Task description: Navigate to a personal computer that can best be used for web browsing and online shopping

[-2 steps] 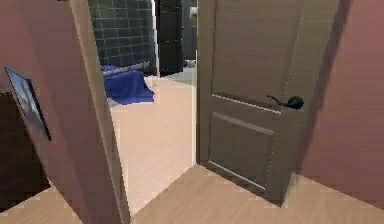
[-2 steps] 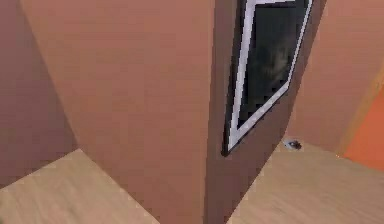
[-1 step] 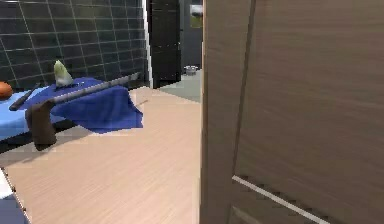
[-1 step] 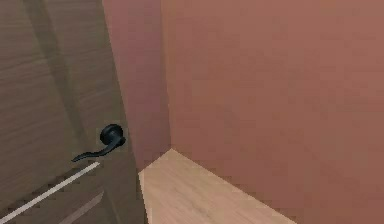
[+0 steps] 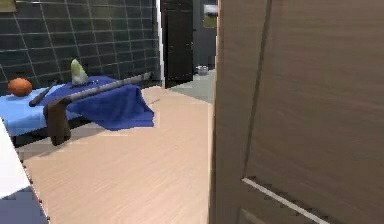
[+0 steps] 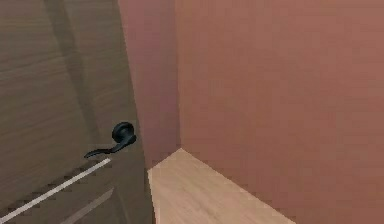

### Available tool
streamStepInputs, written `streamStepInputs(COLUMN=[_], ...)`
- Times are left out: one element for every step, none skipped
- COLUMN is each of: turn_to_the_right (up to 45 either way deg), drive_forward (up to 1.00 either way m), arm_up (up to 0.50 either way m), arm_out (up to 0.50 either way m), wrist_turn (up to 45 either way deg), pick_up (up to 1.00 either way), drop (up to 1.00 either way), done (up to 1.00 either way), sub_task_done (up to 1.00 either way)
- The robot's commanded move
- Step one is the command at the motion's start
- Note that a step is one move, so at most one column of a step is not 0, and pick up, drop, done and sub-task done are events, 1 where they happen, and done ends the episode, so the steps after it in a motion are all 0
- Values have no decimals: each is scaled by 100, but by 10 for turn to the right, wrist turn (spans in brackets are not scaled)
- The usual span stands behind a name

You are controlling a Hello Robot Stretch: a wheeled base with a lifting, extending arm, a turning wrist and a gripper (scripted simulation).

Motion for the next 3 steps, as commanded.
streamStepInputs(turn_to_the_right=[0,-450,0], drive_forward=[15,0,45], arm_up=[0,0,0], arm_out=[0,0,0], wrist_turn=[0,0,0], pick_up=[0,0,0], drop=[0,0,0], done=[0,0,0], sub_task_done=[0,0,0])
